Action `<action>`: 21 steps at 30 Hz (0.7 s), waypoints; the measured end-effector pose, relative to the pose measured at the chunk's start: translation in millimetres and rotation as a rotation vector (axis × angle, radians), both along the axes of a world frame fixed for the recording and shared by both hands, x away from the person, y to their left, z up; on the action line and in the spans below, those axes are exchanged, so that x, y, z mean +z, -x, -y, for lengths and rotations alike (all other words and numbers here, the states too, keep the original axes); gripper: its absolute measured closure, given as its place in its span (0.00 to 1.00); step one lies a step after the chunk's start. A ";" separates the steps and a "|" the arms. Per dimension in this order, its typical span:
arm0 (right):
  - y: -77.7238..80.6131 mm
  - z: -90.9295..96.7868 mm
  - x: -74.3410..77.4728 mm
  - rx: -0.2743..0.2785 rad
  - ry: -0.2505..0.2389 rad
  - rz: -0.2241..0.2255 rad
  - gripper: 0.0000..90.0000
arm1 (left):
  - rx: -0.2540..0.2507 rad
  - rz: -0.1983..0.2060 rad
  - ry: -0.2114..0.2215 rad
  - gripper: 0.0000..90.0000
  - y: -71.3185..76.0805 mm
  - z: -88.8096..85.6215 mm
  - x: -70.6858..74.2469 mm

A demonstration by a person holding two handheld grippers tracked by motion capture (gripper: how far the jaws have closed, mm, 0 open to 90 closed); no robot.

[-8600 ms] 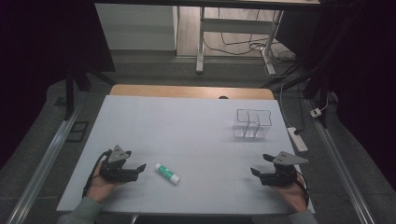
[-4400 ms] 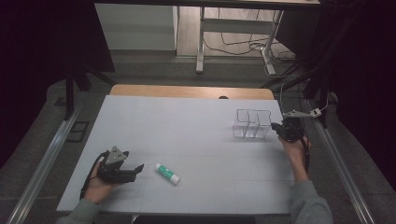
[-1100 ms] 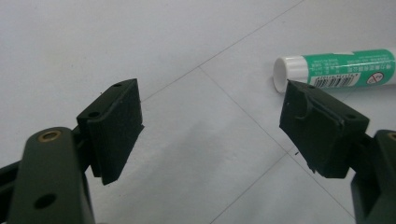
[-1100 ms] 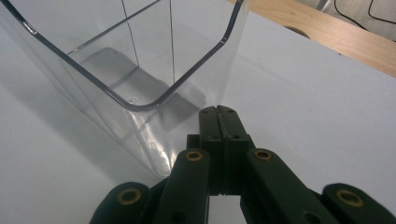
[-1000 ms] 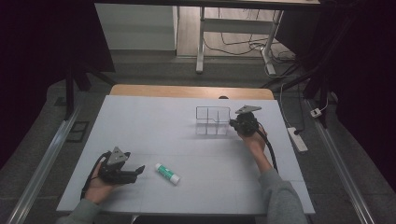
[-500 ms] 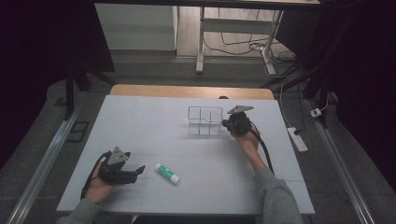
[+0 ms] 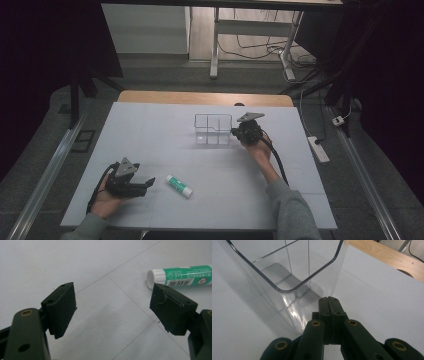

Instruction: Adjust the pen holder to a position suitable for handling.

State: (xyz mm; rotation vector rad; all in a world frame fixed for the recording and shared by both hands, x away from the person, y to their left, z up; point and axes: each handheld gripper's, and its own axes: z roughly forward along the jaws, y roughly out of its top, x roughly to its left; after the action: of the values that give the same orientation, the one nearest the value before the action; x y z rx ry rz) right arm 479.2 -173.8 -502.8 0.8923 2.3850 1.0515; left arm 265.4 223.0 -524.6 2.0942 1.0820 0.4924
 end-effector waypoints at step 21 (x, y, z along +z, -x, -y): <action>1.6 -21.7 -3.3 0.048 0.011 0.007 0.99 | 0.002 -0.004 -0.007 0.23 0.7 -0.9 -0.9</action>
State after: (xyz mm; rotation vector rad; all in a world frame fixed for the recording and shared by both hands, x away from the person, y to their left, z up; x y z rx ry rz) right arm 477.5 -152.0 -506.1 0.8295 2.4157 1.0561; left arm 264.7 223.9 -525.5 2.1011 1.0864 0.4942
